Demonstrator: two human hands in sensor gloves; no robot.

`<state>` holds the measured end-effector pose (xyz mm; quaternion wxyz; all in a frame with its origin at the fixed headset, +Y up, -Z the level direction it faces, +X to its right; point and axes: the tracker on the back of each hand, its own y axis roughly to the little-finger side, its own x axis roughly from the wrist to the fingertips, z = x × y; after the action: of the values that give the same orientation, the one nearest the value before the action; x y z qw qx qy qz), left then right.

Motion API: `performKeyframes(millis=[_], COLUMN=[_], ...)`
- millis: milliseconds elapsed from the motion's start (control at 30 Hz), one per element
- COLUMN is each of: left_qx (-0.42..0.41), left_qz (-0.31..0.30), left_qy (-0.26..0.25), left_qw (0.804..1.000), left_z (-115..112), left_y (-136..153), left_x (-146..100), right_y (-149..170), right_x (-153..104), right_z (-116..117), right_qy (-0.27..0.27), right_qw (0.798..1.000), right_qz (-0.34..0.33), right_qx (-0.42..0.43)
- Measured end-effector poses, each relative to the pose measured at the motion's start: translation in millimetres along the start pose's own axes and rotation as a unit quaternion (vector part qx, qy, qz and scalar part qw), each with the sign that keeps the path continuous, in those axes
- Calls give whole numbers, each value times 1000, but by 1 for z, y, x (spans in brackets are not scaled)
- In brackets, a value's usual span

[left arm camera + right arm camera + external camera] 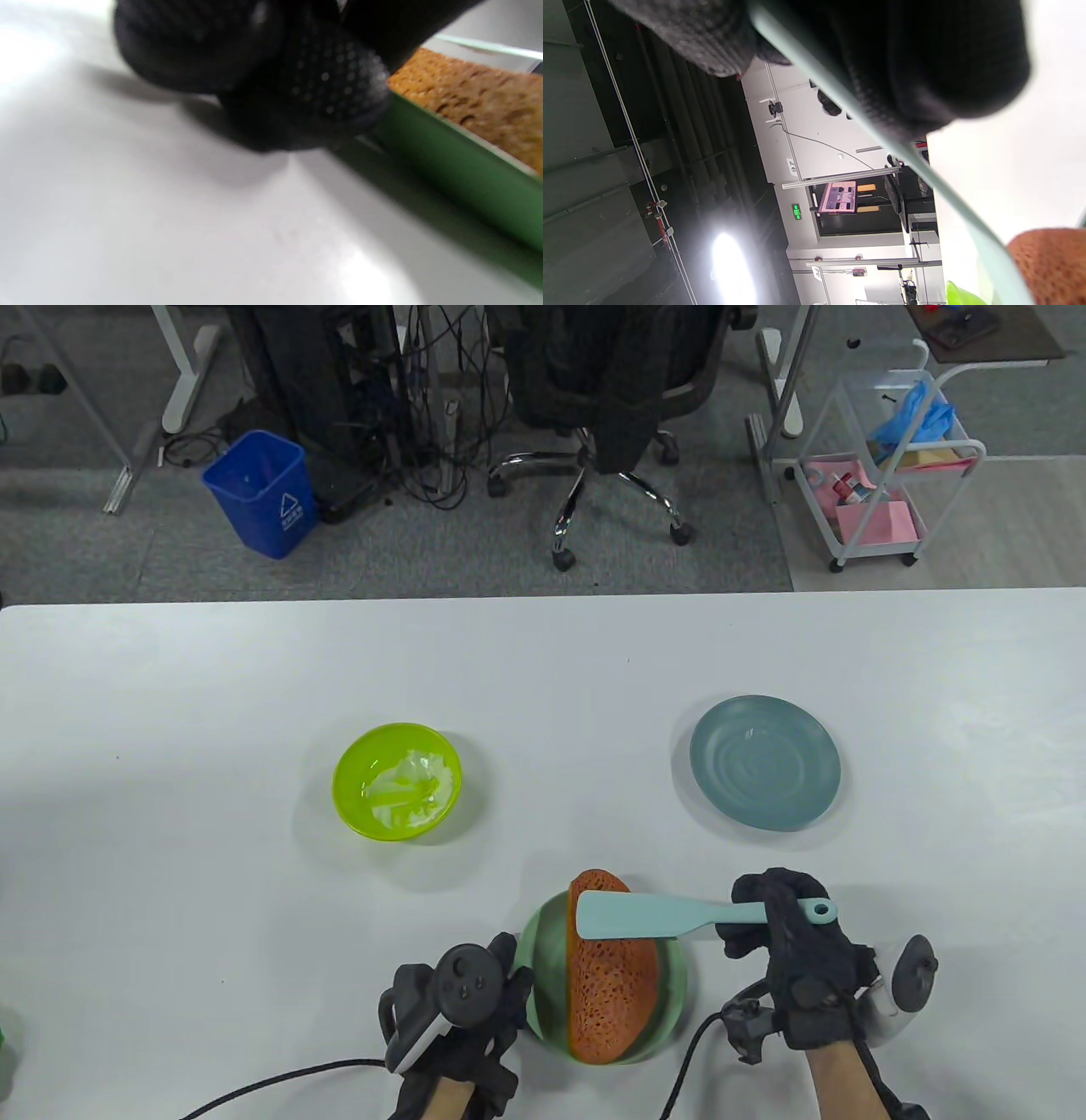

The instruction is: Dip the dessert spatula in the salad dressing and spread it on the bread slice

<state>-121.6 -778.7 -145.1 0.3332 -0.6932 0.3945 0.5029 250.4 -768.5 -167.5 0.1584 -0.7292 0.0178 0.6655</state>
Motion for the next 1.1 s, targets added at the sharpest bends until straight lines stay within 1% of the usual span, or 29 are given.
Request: performKeyframes(millis=[200,400,533,733,1000,1100], left_qx=[0,0,0,0,0,1], left_qz=[0,0,0,0,0,0], left_qy=[0,0,0,0,0,0], left_qw=[1000,1000,1000,1000,1000,1000], left_z=[0,0,0,0,0,0], left_y=[0,0,0,0,0,0], left_x=[0,0,0,0,0,0], right_y=[1,-7,-14,-24,-33,-34], right_x=[0,-1,-2,-3,-4,-4], right_z=[6,4,1,-6,-19,-22], right_qy=[-11,-4,-2,14,42,43], right_qw=[1000,999,998,997,995,995], right_qz=[4,3,-1,-26,-42,-44], right_qx=[-21,-48,-62,-78,-78,-78])
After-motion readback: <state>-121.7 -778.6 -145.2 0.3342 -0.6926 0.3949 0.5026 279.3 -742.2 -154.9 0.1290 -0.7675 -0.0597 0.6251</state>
